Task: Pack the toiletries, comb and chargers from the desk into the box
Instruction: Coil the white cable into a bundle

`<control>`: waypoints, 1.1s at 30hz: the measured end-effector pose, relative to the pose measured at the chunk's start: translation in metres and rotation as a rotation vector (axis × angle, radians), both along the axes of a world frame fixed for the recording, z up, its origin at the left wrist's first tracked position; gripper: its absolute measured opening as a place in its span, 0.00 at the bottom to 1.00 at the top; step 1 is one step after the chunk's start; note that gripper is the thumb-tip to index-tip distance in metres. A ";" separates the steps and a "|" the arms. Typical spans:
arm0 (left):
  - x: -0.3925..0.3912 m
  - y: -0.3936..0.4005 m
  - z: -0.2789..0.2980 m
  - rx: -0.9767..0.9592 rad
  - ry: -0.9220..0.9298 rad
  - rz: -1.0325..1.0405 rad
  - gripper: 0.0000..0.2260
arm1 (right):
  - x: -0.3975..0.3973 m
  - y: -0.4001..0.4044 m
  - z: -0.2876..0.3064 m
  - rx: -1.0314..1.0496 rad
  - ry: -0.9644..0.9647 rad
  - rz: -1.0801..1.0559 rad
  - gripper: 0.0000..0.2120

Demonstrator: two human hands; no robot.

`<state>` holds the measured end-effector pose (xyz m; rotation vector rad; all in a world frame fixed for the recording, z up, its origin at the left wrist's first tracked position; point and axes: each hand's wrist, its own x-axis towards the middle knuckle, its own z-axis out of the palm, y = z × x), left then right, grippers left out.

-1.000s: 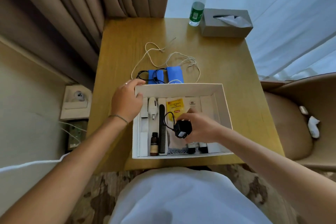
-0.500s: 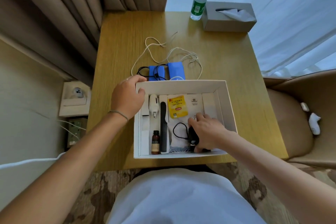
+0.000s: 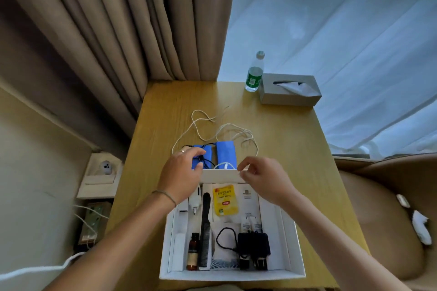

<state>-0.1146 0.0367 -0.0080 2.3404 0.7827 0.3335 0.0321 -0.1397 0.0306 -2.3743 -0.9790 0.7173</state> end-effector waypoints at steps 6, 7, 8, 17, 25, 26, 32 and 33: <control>0.043 -0.003 0.003 -0.067 0.071 -0.053 0.14 | 0.060 0.017 0.002 0.230 0.164 -0.263 0.07; 0.051 -0.003 0.001 -0.066 0.092 -0.064 0.14 | 0.070 0.019 -0.001 0.243 0.177 -0.282 0.08; 0.060 -0.002 -0.001 -0.067 0.115 -0.073 0.14 | 0.079 0.020 -0.004 0.250 0.194 -0.298 0.09; 0.148 0.026 -0.025 -0.005 0.281 -0.002 0.09 | 0.136 0.046 -0.049 0.275 0.370 -0.397 0.12; 0.204 0.057 -0.080 0.066 0.596 0.057 0.16 | 0.162 0.067 -0.086 0.330 0.458 -0.376 0.10; 0.207 0.059 -0.085 0.061 0.646 0.056 0.15 | 0.163 0.067 -0.088 0.332 0.461 -0.371 0.10; 0.209 0.068 -0.095 0.058 0.715 0.103 0.11 | 0.166 0.064 -0.087 0.353 0.488 -0.354 0.09; 0.207 0.069 -0.092 0.013 0.679 0.110 0.12 | 0.166 0.063 -0.085 0.361 0.485 -0.349 0.09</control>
